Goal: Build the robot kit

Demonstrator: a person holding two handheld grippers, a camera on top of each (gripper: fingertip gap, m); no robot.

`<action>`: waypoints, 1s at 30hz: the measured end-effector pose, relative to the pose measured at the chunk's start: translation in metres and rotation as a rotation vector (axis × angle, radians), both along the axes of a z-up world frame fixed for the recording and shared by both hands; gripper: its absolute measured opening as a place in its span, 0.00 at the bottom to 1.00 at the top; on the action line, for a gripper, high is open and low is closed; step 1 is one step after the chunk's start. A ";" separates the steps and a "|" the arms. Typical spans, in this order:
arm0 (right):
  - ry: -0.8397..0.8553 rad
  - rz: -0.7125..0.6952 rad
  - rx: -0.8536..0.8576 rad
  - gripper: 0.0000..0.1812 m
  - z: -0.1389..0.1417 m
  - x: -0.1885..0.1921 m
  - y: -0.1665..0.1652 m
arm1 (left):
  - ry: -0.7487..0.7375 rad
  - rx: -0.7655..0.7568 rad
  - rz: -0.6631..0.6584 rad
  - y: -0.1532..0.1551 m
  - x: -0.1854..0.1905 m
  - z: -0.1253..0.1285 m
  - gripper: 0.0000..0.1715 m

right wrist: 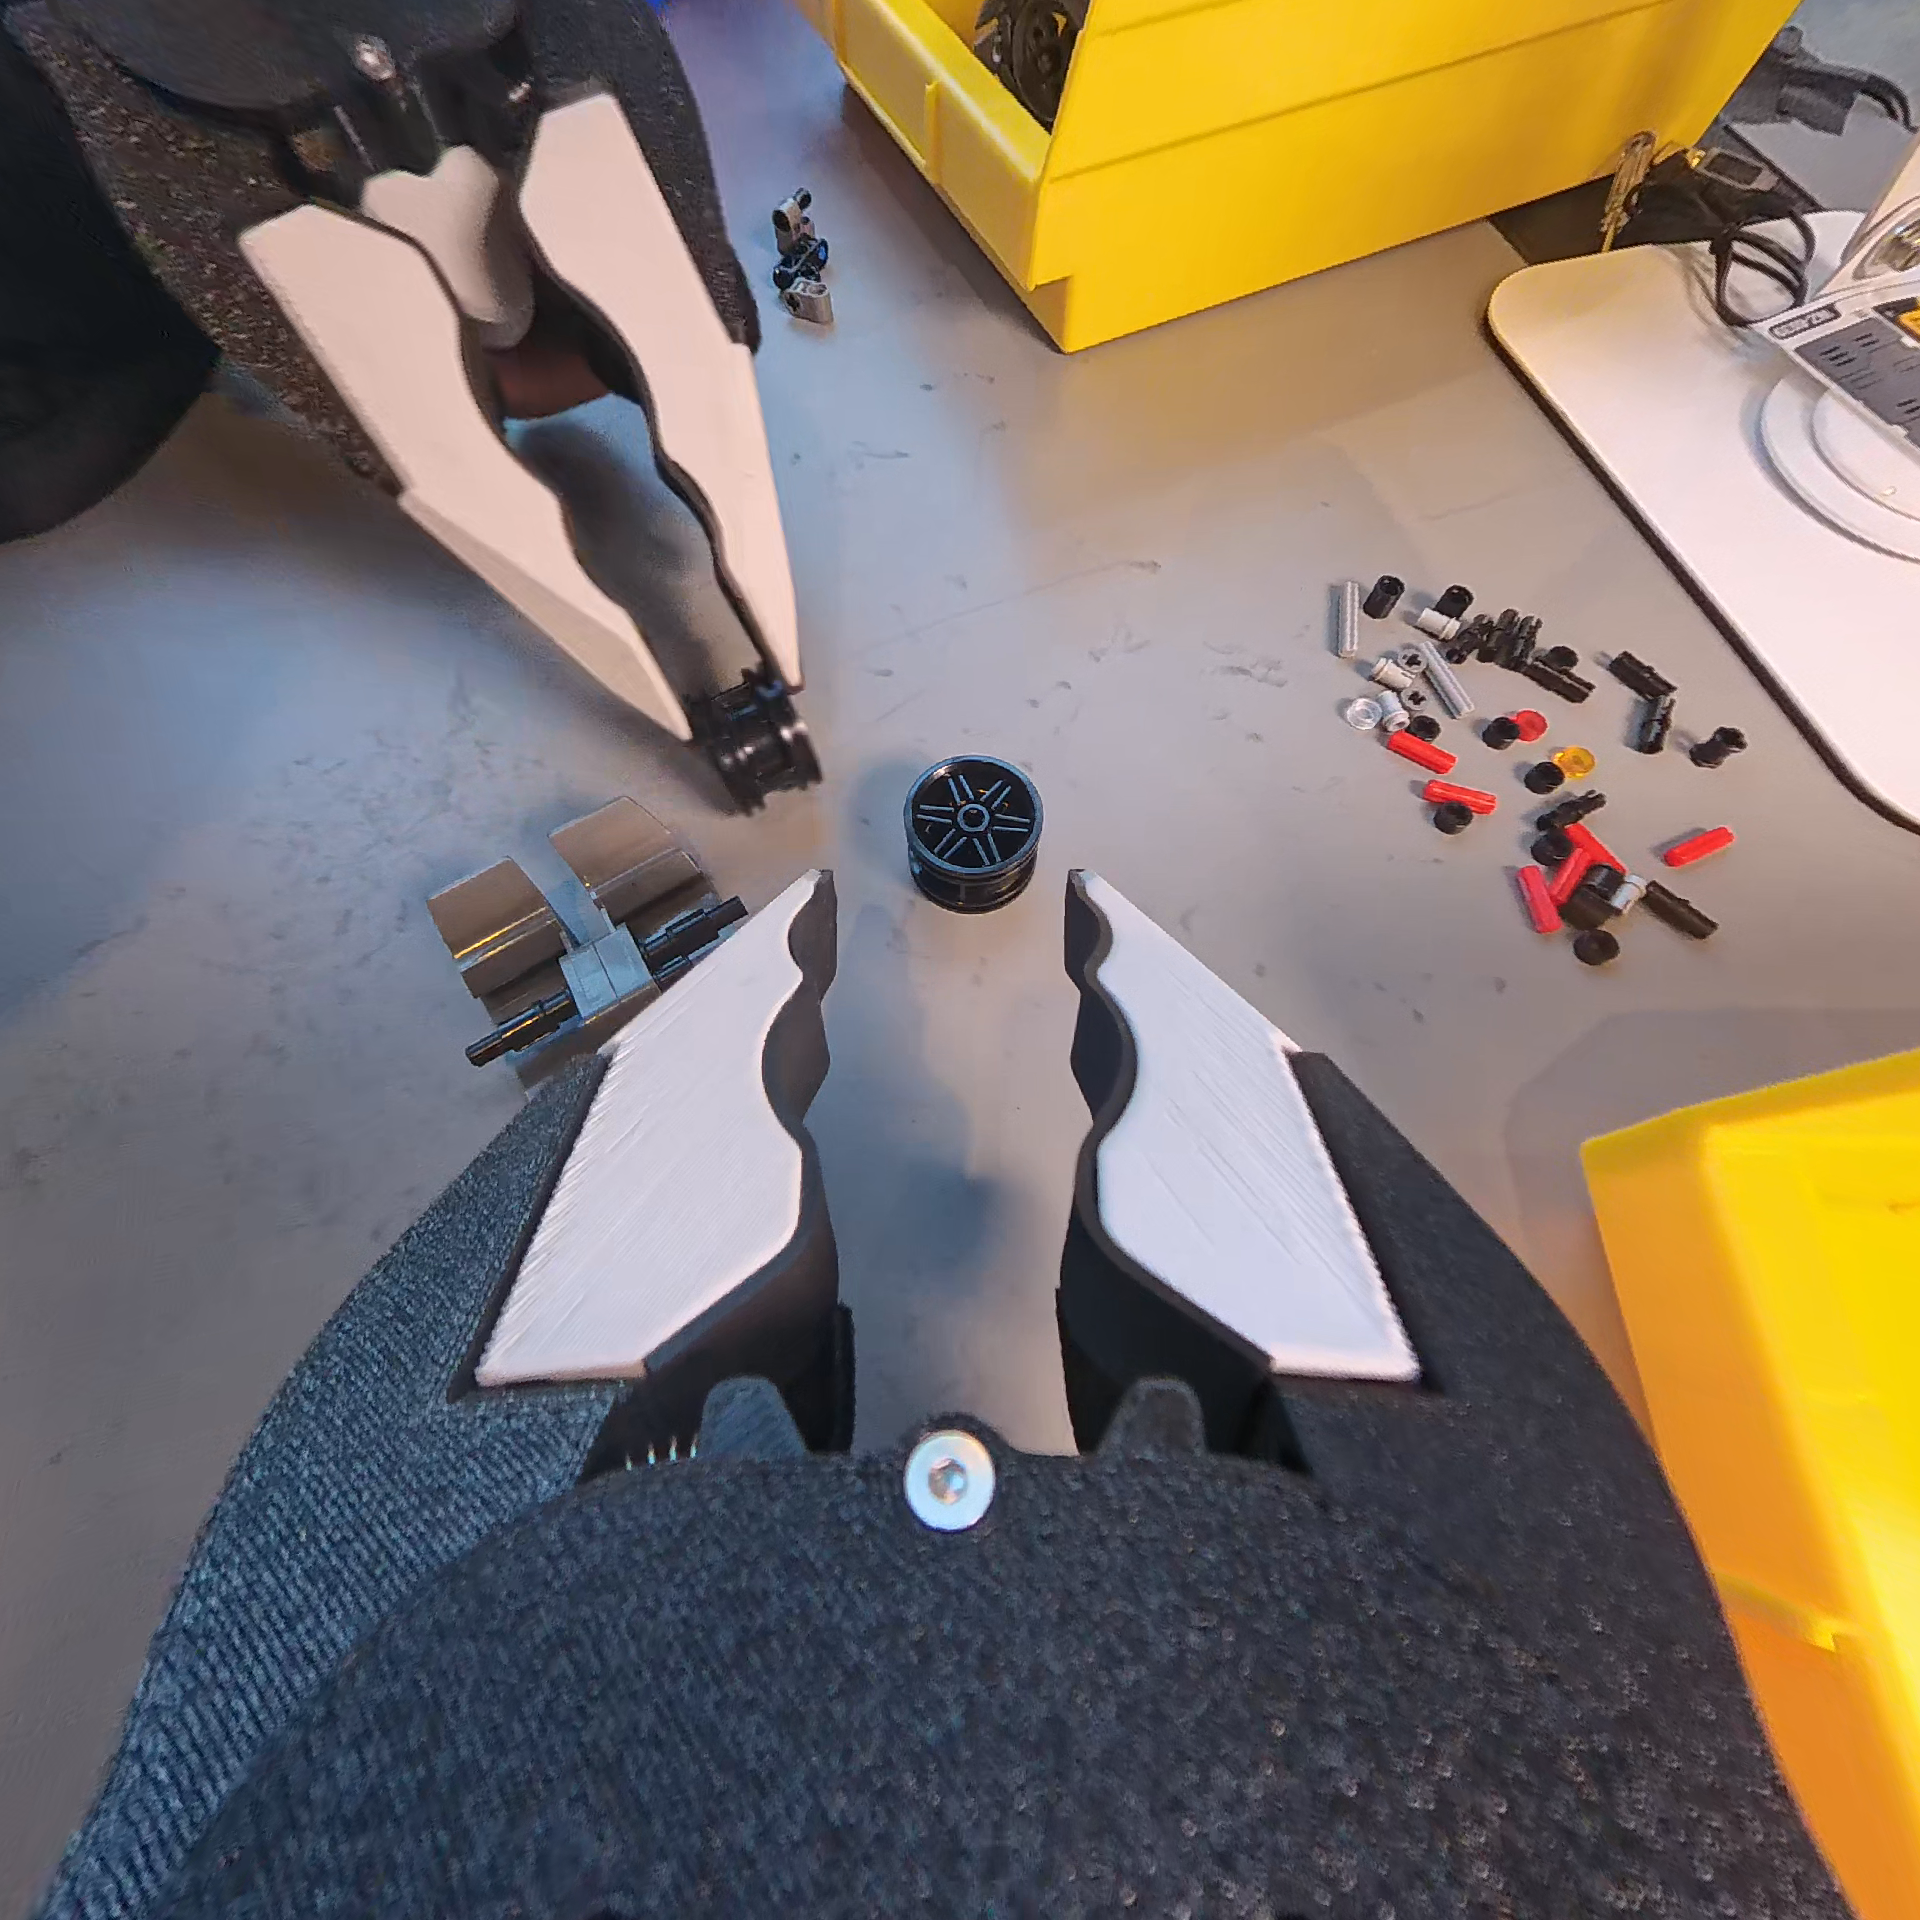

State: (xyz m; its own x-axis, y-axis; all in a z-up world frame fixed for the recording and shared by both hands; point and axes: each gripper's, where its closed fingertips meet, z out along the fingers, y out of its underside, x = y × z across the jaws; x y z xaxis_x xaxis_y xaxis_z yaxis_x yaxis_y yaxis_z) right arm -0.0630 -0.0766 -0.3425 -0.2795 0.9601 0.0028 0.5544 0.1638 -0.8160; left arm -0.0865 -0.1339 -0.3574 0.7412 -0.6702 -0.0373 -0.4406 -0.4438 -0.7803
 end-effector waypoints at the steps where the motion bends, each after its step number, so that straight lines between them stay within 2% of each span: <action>1: -0.001 0.003 0.008 0.25 -0.001 0.000 0.000 | -0.027 -0.042 0.032 0.002 -0.003 -0.002 0.12; 6: 0.029 0.041 0.014 0.24 0.002 -0.003 -0.009 | -0.403 -0.307 0.212 0.017 -0.015 0.001 0.12; 8: 0.038 0.049 0.017 0.23 0.003 -0.005 -0.012 | -0.491 -0.362 0.259 0.022 -0.022 0.000 0.12; 12: 0.096 0.075 0.041 0.22 0.009 -0.016 -0.022 | -0.651 -0.433 0.254 0.021 -0.019 0.008 0.12; 15: 0.146 0.118 0.171 0.27 0.013 -0.029 -0.032 | -0.758 -0.460 0.229 0.020 -0.013 0.017 0.12; 18: 0.168 0.148 0.280 0.26 0.011 -0.037 -0.040 | -0.850 -0.468 0.201 0.019 -0.010 0.029 0.12; 21: 0.199 0.142 0.340 0.18 0.014 -0.040 -0.040 | -0.882 -0.472 0.181 0.016 -0.008 0.034 0.12; 25: 0.217 0.145 0.280 0.18 0.020 -0.038 -0.043 | -0.918 -0.455 0.156 0.015 -0.007 0.039 0.12; 28: 0.190 0.130 0.188 0.18 0.019 -0.036 -0.042 | -0.790 -0.343 0.125 0.013 -0.008 0.040 0.19; 30: 0.166 0.116 0.121 0.18 0.018 -0.032 -0.040 | -0.624 -0.212 0.097 0.010 -0.011 0.041 0.24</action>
State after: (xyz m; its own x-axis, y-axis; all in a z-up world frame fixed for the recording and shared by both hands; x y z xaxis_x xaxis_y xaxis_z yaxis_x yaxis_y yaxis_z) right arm -0.0952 -0.1165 -0.3242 -0.3741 0.9116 0.1707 0.3862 0.3204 -0.8650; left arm -0.0970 -0.1239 -0.3160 0.6385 -0.5451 0.5432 0.1147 -0.6306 -0.7676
